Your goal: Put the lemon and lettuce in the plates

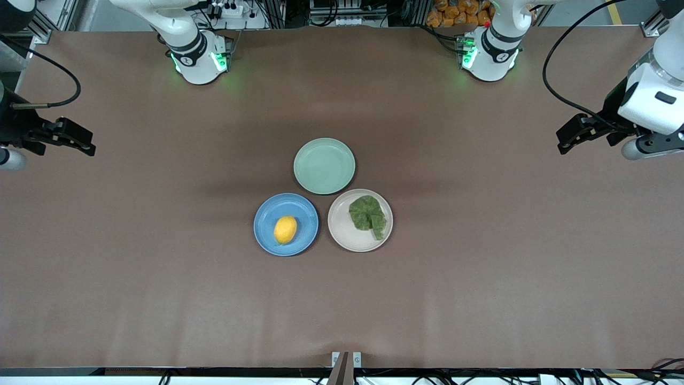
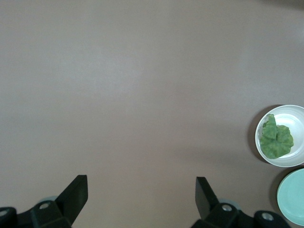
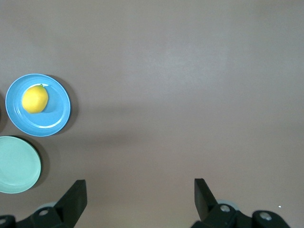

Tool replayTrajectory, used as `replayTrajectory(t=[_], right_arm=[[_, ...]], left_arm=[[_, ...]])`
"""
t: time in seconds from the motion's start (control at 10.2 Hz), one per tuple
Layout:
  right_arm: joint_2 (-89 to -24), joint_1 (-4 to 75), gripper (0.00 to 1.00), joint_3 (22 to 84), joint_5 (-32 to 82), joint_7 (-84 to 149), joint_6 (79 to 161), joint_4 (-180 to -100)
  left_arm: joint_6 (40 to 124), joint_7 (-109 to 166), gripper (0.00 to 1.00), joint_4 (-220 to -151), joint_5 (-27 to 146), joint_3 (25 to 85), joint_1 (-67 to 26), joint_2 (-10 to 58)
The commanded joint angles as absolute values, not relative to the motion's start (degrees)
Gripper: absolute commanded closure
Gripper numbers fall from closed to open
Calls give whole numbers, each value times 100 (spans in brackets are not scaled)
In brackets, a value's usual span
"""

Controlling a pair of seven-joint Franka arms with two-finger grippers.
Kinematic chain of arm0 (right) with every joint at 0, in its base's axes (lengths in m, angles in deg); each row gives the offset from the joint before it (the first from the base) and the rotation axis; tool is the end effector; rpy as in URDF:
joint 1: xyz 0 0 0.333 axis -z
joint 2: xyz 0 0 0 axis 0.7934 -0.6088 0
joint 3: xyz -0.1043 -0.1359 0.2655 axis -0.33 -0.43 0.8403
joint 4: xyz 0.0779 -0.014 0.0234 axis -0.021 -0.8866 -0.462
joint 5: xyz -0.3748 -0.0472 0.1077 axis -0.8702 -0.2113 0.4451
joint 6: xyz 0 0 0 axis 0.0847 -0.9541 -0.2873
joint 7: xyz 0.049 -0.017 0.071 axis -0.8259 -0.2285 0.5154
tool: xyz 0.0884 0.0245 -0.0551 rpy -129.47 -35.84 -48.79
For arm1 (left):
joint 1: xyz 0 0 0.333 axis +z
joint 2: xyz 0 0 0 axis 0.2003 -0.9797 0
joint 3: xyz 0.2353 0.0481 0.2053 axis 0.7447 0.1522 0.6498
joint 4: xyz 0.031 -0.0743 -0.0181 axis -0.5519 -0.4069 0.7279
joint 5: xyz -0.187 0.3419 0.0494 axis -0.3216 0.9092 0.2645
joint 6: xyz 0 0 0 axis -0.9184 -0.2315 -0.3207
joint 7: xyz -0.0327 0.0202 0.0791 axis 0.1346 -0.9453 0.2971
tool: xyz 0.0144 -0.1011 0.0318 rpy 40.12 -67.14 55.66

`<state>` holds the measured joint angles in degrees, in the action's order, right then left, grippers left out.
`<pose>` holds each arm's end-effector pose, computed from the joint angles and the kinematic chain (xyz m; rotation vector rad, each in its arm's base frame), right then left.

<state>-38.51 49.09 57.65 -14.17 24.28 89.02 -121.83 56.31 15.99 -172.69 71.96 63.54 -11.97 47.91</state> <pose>0.5747 0.0231 0.6363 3.1063 -0.0158 -0.0551 0.5576 -0.0915 0.6377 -3.0871 -0.2359 -0.0879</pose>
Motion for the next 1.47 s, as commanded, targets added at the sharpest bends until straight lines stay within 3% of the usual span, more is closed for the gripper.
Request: replayTrajectory(t=[0.0,0.78,1.37], right_arm=[[-3792,5065,0,5943,-1533,2345,8862,-12235],[-3511,4978,0,5943,-1524,2362,8407,-12446],[-3607,5074,0,5908,-1463,2415,8615,-12402]], left_arm=[[5577,1804,0,-17374,7062,6376,-1155,4921],[5401,2331,0,-17418,6878,6341,-1155,4921],[5410,2322,0,-17374,6807,6350,-1155,4868]])
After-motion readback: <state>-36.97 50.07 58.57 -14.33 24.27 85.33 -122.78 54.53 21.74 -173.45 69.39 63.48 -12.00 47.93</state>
